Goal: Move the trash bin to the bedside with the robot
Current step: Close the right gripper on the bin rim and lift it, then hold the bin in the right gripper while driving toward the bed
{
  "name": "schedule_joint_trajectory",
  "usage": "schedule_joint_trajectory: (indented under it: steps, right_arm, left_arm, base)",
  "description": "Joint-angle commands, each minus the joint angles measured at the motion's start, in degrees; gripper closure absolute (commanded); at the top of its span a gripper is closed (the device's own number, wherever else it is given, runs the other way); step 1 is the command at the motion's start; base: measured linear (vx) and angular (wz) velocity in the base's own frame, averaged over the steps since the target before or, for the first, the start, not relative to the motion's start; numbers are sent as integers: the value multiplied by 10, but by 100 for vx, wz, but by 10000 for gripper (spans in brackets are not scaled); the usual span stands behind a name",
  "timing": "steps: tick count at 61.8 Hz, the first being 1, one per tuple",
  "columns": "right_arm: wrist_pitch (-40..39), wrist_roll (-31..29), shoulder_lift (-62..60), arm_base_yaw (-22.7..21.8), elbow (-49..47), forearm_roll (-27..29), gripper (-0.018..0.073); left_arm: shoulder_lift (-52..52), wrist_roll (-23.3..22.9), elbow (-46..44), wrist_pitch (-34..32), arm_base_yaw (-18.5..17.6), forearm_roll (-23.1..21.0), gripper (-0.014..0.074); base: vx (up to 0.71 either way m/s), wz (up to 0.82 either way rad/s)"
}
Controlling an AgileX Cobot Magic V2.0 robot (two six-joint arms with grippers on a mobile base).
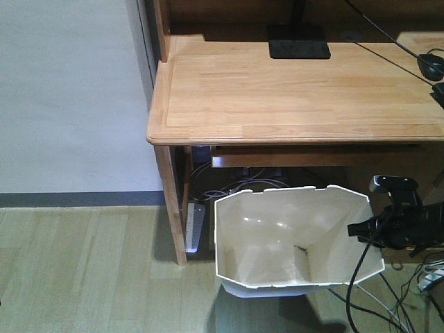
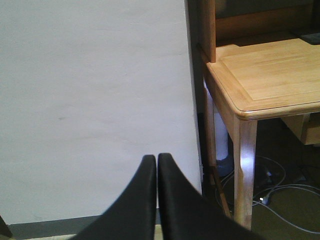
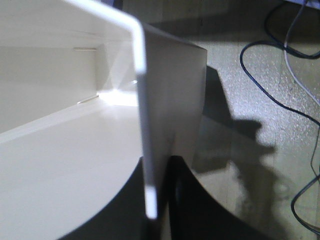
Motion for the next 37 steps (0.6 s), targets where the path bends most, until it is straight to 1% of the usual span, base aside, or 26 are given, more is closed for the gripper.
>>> schedule_joint_trajectory:
  steps: [1, 13, 20, 37]
  right_arm:
    - [136, 7, -46, -2, -4, 23, 566]
    - [229, 7, -47, -3, -4, 22, 566]
    - [262, 7, -47, -3, -4, 22, 566]
    - [272, 7, -47, -3, -4, 22, 566]
  left_arm:
    - [-6, -5, 17, -42, -4, -3, 602]
    - [-6, -5, 17, -42, -4, -3, 602]
    - [-6, -5, 17, -42, -4, -3, 602]
    - [-6, -5, 17, -42, -4, -3, 602]
  base:
    - [0, 0]
    - [0, 0]
    - [0, 0]
    - [0, 0]
